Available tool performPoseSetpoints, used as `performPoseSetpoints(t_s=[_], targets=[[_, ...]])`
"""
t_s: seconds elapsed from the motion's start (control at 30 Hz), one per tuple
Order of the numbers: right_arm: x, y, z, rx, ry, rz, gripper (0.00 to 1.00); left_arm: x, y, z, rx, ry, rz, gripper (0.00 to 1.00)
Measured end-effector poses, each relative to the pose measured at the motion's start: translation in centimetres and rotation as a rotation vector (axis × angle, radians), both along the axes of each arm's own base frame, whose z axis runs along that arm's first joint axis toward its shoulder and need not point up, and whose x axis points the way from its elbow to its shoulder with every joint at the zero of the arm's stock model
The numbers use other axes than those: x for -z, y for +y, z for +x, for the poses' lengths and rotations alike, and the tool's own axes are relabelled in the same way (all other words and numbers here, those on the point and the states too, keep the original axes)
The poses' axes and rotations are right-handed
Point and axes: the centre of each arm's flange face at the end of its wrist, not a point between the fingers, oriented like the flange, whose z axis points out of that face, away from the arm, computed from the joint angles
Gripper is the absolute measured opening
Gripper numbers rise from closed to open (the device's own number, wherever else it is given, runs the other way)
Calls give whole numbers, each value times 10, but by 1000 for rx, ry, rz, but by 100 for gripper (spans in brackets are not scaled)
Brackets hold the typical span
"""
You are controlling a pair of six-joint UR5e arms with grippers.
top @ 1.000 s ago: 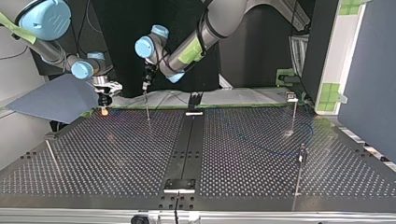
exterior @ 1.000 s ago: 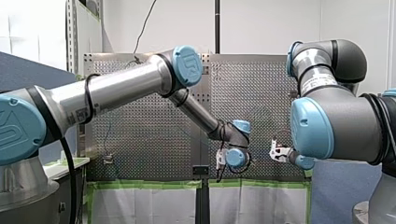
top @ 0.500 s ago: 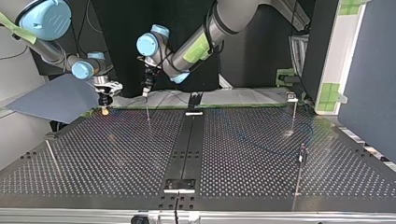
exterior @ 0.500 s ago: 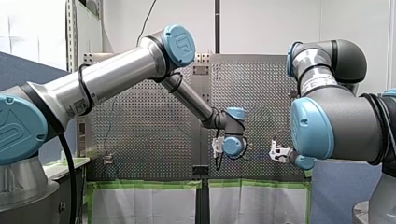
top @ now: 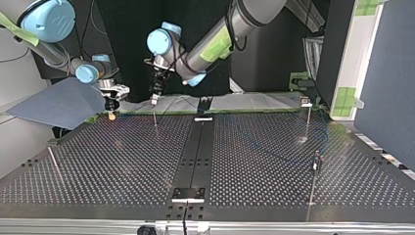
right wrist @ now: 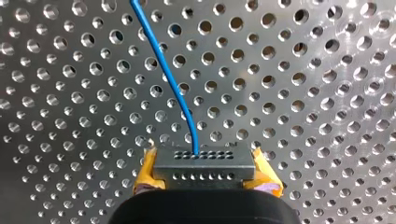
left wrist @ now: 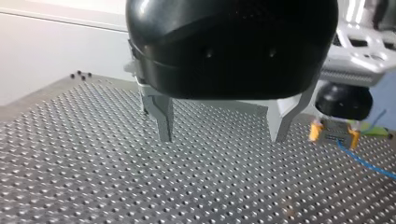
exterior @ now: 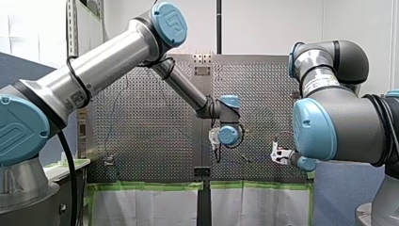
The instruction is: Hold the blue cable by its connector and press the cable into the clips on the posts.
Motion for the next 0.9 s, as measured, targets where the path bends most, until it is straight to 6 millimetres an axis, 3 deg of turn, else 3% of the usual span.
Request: performPoseSetpoints(t_s=[0.9], targets=[[3, 3, 5, -11, -2, 7, 0, -79, 67, -57, 4, 4, -12, 100]])
